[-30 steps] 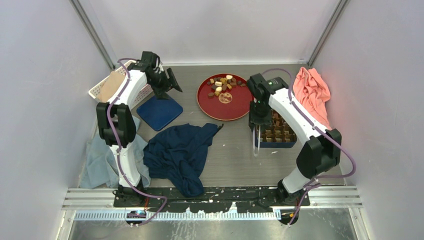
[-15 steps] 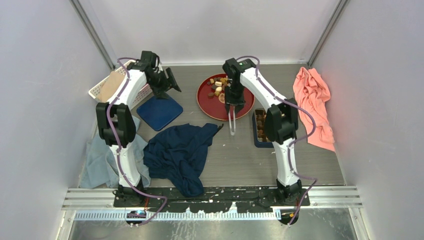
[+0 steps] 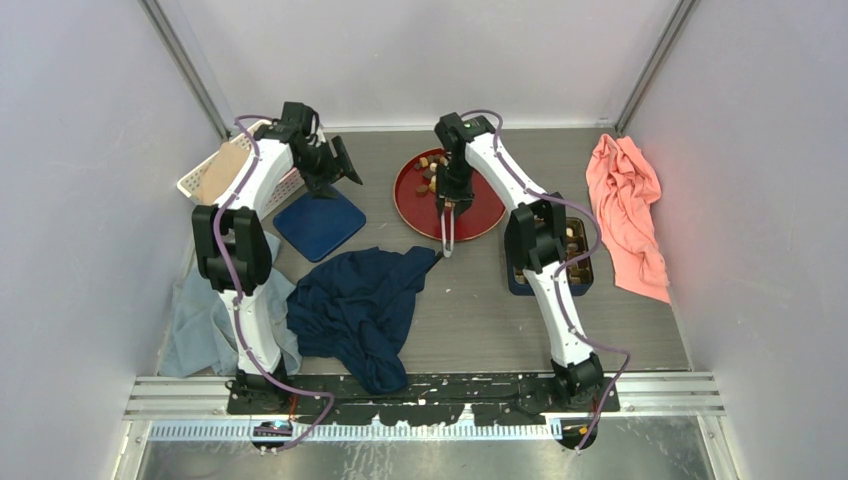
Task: Pack the chocolate
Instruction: Pick up the fake chocolate from the plate.
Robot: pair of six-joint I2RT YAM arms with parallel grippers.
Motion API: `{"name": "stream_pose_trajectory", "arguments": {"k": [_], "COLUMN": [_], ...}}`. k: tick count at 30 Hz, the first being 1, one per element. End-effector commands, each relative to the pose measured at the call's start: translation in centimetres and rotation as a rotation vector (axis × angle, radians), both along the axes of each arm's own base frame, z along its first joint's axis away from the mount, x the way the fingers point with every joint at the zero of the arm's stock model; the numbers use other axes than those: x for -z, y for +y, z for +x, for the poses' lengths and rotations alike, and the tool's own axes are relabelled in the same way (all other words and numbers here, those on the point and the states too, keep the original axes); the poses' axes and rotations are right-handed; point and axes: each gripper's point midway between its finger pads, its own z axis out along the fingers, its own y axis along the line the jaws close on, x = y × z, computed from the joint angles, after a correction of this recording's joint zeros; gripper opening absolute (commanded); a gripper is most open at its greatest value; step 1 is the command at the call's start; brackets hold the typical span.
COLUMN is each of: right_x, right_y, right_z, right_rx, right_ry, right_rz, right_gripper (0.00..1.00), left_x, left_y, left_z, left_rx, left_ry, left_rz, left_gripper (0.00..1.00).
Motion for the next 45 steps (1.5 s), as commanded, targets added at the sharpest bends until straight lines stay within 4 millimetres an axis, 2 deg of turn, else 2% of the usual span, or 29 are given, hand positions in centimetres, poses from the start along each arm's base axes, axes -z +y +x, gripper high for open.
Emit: {"name": "stream_pose_trajectory", "arguments": {"k": [1, 8, 16, 28, 45], "right_x": [-1.2, -0.1, 0.6, 1.7, 2.4], "right_y": [1.3, 1.4, 0.6, -0.7, 0.7], "right_z": [1.2, 2.2, 2.9, 5.1, 6.4], "right_rx": [0.017, 0.038, 0.073, 0.148, 0.158], "right_ry": [-0.045, -0.054, -0.059, -0.065, -0.063], "right_rz": [0.059, 0.048, 0.023, 0.048, 0.134], "right_gripper": [0.43, 0.44, 0.45, 0.51, 0.46], "left_x": [-2.8, -2.8, -2.9, -3.3, -3.6], "left_y": [0.2, 0.2, 0.2, 0.2, 0.4], "left_z": [0.4, 0.4, 0.3, 0.1, -0.1], "left_rx": [0.015, 0.017, 0.016, 0.019, 0.026], "left_ry": [-0.072, -0.072, -0.073, -0.080, -0.082], "left_rz": [-0.004, -0.005, -0.009, -0.007, 0.001], "left_gripper": [0.73, 0.73, 0.73, 0.73, 0.73]}}
